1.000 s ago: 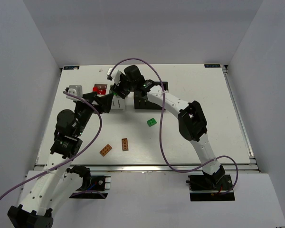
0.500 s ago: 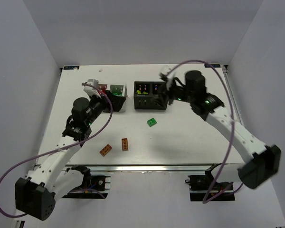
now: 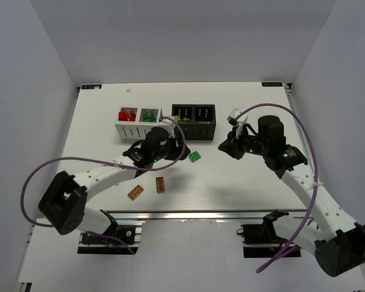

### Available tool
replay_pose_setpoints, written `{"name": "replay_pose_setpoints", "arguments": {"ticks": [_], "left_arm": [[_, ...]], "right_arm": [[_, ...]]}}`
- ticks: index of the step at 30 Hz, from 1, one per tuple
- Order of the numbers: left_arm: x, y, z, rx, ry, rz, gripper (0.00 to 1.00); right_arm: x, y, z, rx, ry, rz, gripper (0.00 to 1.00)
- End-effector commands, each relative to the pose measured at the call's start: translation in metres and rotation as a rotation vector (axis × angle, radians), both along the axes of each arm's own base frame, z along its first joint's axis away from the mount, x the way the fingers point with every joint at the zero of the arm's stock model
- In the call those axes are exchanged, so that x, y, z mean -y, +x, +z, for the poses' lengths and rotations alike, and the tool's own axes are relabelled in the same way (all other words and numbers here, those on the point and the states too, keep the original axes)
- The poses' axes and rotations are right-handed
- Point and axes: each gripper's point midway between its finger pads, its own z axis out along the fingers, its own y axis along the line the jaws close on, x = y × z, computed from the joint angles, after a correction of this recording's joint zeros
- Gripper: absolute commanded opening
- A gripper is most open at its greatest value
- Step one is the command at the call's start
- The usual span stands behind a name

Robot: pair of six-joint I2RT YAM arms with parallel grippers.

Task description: Sort the legos into containers by color

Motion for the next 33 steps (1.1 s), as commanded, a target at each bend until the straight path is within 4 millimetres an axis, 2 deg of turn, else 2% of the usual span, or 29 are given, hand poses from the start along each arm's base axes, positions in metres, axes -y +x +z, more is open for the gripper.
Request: {"name": "replay_pose_setpoints", "arguments": {"ticks": [1, 3, 4, 6, 7, 8, 11, 12, 17, 18, 20, 25, 32, 33], "left_arm": [[-0.006, -0.003, -0.037, -0.017, 0.22, 0.104, 0.69], [-0.002, -0.001, -0.04, 0.007, 0.288, 0.09, 0.76], [0.001, -0.002, -0.05, 0.009, 0.342, 0.077, 0.79], [0.007, 0.002, -0.05, 0.042, 0.4, 0.034, 0.81], [0.009, 0.003, -0.056, 0.053, 0.444, -0.007, 0.83], [0.01, 0.005, -0.058, 0.06, 0.464, -0.027, 0.85], [0.019, 0.008, -0.063, 0.102, 0.519, -0.139, 0.87], [0.023, 0.01, -0.064, 0.114, 0.523, -0.159, 0.87], [0.046, 0.013, -0.081, 0.143, 0.529, -0.291, 0.87], [0.048, 0.012, -0.09, 0.127, 0.541, -0.312, 0.87], [0.054, 0.014, -0.091, 0.14, 0.545, -0.334, 0.85], [0.054, 0.021, -0.09, 0.213, 0.578, -0.369, 0.85], [0.057, 0.027, -0.107, 0.21, 0.641, -0.414, 0.84], [0.06, 0.03, -0.104, 0.216, 0.639, -0.412, 0.84]], "right_arm": [[0.007, 0.005, -0.001, 0.044, -0.028, -0.033, 0.12], [0.009, 0.006, -0.003, 0.058, -0.048, -0.032, 0.1], [0.01, 0.006, -0.002, 0.07, -0.051, -0.027, 0.11], [0.01, 0.005, 0.001, 0.111, -0.056, -0.012, 0.23], [0.011, 0.004, -0.001, 0.114, -0.057, -0.009, 0.29], [0.01, 0.002, 0.0, 0.12, -0.054, 0.006, 0.41], [0.01, -0.002, 0.003, 0.154, -0.056, 0.031, 0.67], [0.011, -0.002, 0.004, 0.17, -0.062, 0.039, 0.71], [0.012, -0.002, 0.003, 0.195, -0.071, 0.045, 0.74], [0.011, -0.002, 0.002, 0.192, -0.071, 0.048, 0.74], [0.011, -0.003, 0.001, 0.191, -0.072, 0.05, 0.74], [0.011, -0.004, 0.004, 0.199, -0.065, 0.056, 0.74], [0.011, -0.004, 0.002, 0.199, -0.064, 0.056, 0.74], [0.011, -0.004, 0.002, 0.2, -0.063, 0.056, 0.74]]}}
